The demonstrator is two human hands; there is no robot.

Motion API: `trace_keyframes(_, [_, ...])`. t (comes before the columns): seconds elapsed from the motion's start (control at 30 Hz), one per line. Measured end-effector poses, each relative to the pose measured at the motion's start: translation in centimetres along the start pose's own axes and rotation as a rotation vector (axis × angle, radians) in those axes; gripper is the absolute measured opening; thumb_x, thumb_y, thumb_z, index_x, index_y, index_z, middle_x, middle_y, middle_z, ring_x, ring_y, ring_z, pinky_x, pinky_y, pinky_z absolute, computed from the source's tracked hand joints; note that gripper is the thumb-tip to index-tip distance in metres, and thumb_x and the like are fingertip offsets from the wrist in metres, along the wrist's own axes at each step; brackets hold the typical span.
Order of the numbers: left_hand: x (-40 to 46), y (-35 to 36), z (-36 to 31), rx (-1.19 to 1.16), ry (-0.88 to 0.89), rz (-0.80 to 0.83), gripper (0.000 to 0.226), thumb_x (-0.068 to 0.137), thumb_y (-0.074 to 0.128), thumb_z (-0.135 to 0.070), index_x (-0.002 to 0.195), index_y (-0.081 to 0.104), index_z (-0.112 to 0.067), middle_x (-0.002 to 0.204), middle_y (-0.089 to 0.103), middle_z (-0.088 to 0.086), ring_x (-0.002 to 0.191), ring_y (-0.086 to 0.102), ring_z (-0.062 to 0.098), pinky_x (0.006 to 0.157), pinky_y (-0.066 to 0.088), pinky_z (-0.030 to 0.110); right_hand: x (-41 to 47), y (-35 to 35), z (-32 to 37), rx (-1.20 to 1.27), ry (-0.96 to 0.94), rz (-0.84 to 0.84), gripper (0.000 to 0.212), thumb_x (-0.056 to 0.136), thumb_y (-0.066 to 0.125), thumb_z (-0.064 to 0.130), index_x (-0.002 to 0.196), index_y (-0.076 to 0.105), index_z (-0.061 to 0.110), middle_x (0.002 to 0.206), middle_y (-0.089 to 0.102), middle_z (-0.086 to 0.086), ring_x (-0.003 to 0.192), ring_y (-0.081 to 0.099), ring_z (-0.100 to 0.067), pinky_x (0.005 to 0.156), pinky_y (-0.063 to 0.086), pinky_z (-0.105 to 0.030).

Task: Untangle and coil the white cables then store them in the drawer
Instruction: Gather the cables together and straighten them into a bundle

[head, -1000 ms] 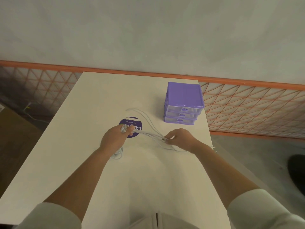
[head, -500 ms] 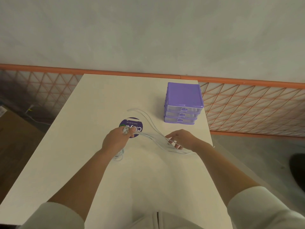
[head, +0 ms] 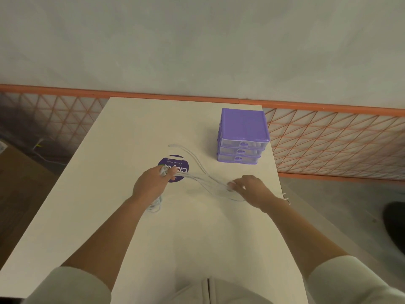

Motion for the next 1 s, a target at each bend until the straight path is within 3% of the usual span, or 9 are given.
trace_keyframes(0.1, [-0.1, 0.4, 0.5, 0.022, -0.029, -0.002, 0.045, 0.092, 0.043, -0.063, 0.075, 0.064, -0.027, 0.079, 0.064, -0.007, 0.078, 0.061, 0.018, 0.067, 0.040, 0.033, -0.7, -1.6, 0.0, 0.271, -0.065, -0.349, 0.024, 0.098, 0.056, 0.024, 0.118, 0.068, 0.025, 0.097, 0.054, 0.003, 0.086, 0.057, -0.017, 0.078, 0.044, -0.029])
trace_keyframes(0.2, [-0.1, 0.9, 0.8, 0.047, -0.051, -0.002, 0.045, 0.093, 0.042, -0.062, 0.072, 0.063, -0.028, 0.082, 0.063, -0.006, 0.080, 0.060, 0.020, 0.070, 0.041, 0.033, -1.0, -3.1, 0.5, 0.254, -0.100, -0.505, 0.044, 0.093, 0.052, -0.002, 0.131, 0.059, 0.019, 0.117, 0.051, -0.005, 0.097, 0.052, -0.017, 0.085, 0.045, -0.028])
trace_keyframes(0.3, [0.1, 1.0, 1.4, 0.050, -0.094, -0.008, 0.046, 0.094, 0.041, -0.061, 0.073, 0.064, -0.027, 0.083, 0.063, 0.000, 0.082, 0.060, 0.024, 0.072, 0.040, 0.034, -1.5, -4.9, -0.1, 0.369, -0.001, -0.606, 0.032, 0.096, 0.052, 0.002, 0.125, 0.062, 0.011, 0.123, 0.048, -0.008, 0.103, 0.053, -0.019, 0.086, 0.040, -0.022])
trace_keyframes(0.37, [0.2, 1.0, 1.5, 0.047, -0.110, -0.010, 0.046, 0.094, 0.041, -0.060, 0.074, 0.065, -0.027, 0.082, 0.062, 0.001, 0.081, 0.060, 0.025, 0.072, 0.040, 0.034, -1.9, -5.4, -1.0, 0.499, 0.144, -0.546, 0.020, 0.098, 0.055, 0.025, 0.105, 0.067, 0.011, 0.111, 0.060, -0.004, 0.095, 0.061, -0.019, 0.072, 0.041, -0.022])
trace_keyframes(0.47, [0.3, 1.6, 1.3, 0.015, -0.101, -0.012, 0.044, 0.096, 0.041, -0.057, 0.071, 0.063, -0.027, 0.079, 0.060, 0.002, 0.078, 0.058, 0.027, 0.071, 0.041, 0.034, -2.4, -4.9, -2.2, 0.621, 0.278, -0.400, 0.044, 0.093, 0.056, 0.049, 0.087, 0.057, 0.006, 0.077, 0.066, -0.004, 0.069, 0.061, -0.017, 0.055, 0.036, -0.027])
trace_keyframes(0.6, [0.6, 2.0, 1.8, 0.019, -0.117, -0.041, 0.047, 0.095, 0.038, -0.058, 0.074, 0.064, -0.025, 0.086, 0.064, 0.007, 0.085, 0.060, 0.031, 0.079, 0.045, 0.039, -2.5, -5.3, -3.1, 0.679, 0.320, -0.449, 0.018, 0.095, 0.055, 0.025, 0.105, 0.048, 0.012, 0.099, 0.050, 0.000, 0.083, 0.047, -0.018, 0.067, 0.035, -0.029])
trace_keyframes(0.7, [0.8, 2.4, 2.3, 0.020, -0.153, -0.048, 0.047, 0.094, 0.038, -0.059, 0.074, 0.064, -0.026, 0.087, 0.065, 0.007, 0.086, 0.061, 0.031, 0.080, 0.046, 0.040, -2.4, -7.2, -3.8, 0.690, 0.259, -0.527, 0.031, 0.093, 0.040, 0.001, 0.119, 0.054, 0.011, 0.115, 0.043, -0.004, 0.104, 0.041, -0.016, 0.084, 0.030, -0.022])
trace_keyframes(0.87, [0.8, 3.0, 2.6, 0.008, -0.169, -0.052, 0.045, 0.095, 0.039, -0.058, 0.075, 0.065, -0.026, 0.093, 0.064, 0.007, 0.089, 0.059, 0.030, 0.078, 0.042, 0.038, -3.1, -10.7, -4.4, 0.574, 0.045, -0.519, 0.030, 0.097, 0.051, 0.015, 0.109, 0.070, 0.035, 0.102, 0.060, -0.004, 0.094, 0.056, -0.020, 0.080, 0.042, -0.028])
trace_keyframes(1.0, [0.9, 2.9, 2.1, 0.012, -0.159, -0.055, 0.046, 0.096, 0.038, -0.057, 0.078, 0.066, -0.026, 0.092, 0.064, 0.010, 0.089, 0.059, 0.032, 0.077, 0.041, 0.037, -3.8, -12.1, -3.9, 0.595, 0.021, -0.529, 0.026, 0.096, 0.056, 0.020, 0.108, 0.072, 0.037, 0.085, 0.043, 0.003, 0.079, 0.046, -0.013, 0.072, 0.038, -0.023])
Point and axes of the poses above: each hand's wrist, its own x-axis towards the middle knuckle, its own y-axis out of the palm, z = x × y, the point moved 4 cm from there along x, towards the middle knuckle
